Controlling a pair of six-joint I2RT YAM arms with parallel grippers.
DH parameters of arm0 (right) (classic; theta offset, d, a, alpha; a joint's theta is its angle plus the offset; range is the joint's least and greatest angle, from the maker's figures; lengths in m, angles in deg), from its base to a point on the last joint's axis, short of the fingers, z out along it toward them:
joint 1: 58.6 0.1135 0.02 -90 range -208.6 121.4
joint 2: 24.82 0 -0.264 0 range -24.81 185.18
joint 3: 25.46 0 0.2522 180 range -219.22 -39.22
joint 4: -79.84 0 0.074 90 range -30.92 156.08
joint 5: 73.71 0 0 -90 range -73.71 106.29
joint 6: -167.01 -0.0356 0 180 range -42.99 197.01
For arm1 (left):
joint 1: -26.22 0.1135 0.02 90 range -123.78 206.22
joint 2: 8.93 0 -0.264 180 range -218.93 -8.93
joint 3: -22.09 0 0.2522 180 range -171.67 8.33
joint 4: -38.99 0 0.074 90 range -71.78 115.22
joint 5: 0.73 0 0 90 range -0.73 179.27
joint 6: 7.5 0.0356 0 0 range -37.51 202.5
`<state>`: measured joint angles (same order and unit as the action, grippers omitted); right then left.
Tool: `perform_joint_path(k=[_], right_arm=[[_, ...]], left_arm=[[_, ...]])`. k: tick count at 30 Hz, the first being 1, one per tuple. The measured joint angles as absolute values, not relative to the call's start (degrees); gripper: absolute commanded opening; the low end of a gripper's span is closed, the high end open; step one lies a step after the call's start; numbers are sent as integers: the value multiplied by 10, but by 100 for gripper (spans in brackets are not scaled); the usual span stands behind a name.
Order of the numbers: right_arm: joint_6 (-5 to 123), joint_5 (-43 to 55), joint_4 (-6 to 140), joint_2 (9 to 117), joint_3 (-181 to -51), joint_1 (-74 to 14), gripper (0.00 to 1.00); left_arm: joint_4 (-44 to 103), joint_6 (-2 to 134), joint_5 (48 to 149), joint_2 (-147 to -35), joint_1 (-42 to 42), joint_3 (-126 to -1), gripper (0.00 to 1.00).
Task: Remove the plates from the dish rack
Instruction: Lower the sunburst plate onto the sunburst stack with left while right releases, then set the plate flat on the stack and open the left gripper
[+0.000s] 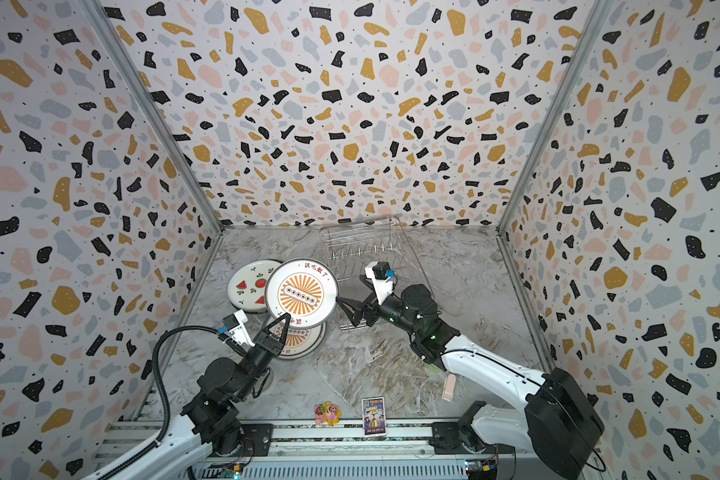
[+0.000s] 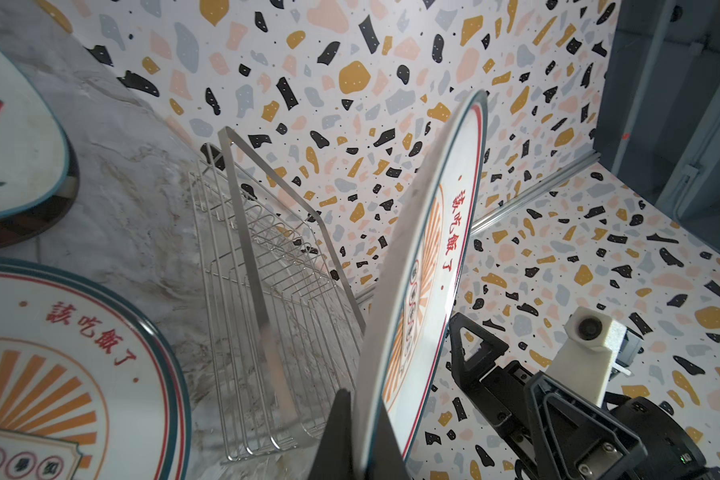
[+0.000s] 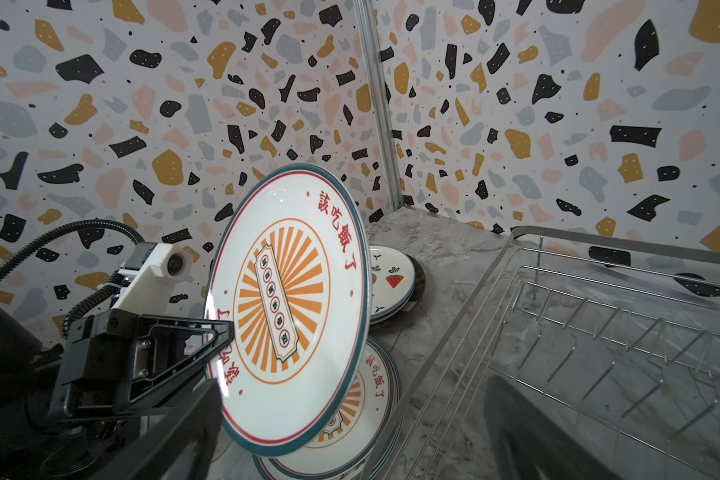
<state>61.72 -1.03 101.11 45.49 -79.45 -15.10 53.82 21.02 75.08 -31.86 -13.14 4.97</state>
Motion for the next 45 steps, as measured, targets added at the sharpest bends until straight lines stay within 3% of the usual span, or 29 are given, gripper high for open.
perform_joint_path(k=[7, 19, 30, 45], right_arm=[[631, -13, 997, 508, -846, -135, 99], [646, -24, 997, 553, -866, -112, 99], [678, -8, 968, 628, -921, -69, 99], [709, 31, 940, 664, -948, -37, 99]], left_arm=[[424, 154, 713, -255, -122, 50, 0], [258, 43, 679, -253, -118, 37, 0], [194, -55, 672, -262, -118, 36, 0], [183, -94, 688, -369, -118, 16, 0]])
